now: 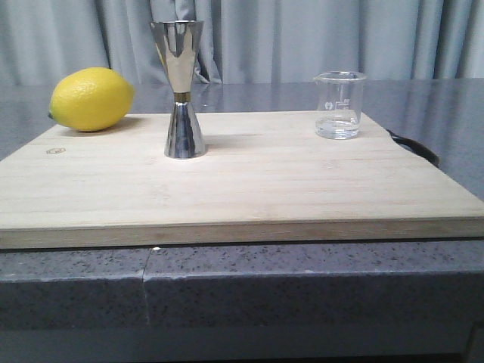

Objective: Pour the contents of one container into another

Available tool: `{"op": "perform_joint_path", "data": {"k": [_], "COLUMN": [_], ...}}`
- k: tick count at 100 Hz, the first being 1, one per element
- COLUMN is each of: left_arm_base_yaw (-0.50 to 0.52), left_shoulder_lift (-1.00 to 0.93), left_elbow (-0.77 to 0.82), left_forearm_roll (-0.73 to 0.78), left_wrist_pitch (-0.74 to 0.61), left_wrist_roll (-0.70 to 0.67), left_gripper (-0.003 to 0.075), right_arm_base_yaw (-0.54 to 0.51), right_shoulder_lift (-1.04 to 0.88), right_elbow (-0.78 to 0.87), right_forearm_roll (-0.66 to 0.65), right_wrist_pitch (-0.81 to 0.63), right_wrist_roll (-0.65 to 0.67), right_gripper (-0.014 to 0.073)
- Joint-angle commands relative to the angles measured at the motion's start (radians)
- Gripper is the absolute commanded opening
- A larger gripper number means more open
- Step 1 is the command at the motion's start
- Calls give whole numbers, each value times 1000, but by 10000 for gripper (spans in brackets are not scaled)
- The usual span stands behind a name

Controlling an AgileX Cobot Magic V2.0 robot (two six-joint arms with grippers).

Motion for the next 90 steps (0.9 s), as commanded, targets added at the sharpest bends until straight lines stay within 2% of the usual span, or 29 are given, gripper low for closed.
{"op": "perform_joint_path", "data": {"k": [1, 14, 17, 90], "left_arm_base_yaw": [-8, -8, -8, -8], "left_shoulder_lift": [-28, -28, -28, -28], "left_elbow": [13, 13, 13, 13], "left_forearm_roll": [-6, -6, -6, -6], "left_wrist_pitch": [-81, -81, -81, -81], "left_wrist_roll": [1, 1, 1, 1], "left_gripper": [-19, -19, -19, -19], "right_arm_base_yaw": [-3, -3, -3, -3], "right_shoulder_lift": [-70, -110, -110, -113], "right_elbow": [58, 134, 129, 131], "right_forearm_roll": [6, 14, 14, 14], "right_wrist_pitch": [-170, -256, -225, -235], "right_wrist_roll": [-3, -3, -3, -3], "right_gripper": [-70, -70, -70, -70]}}
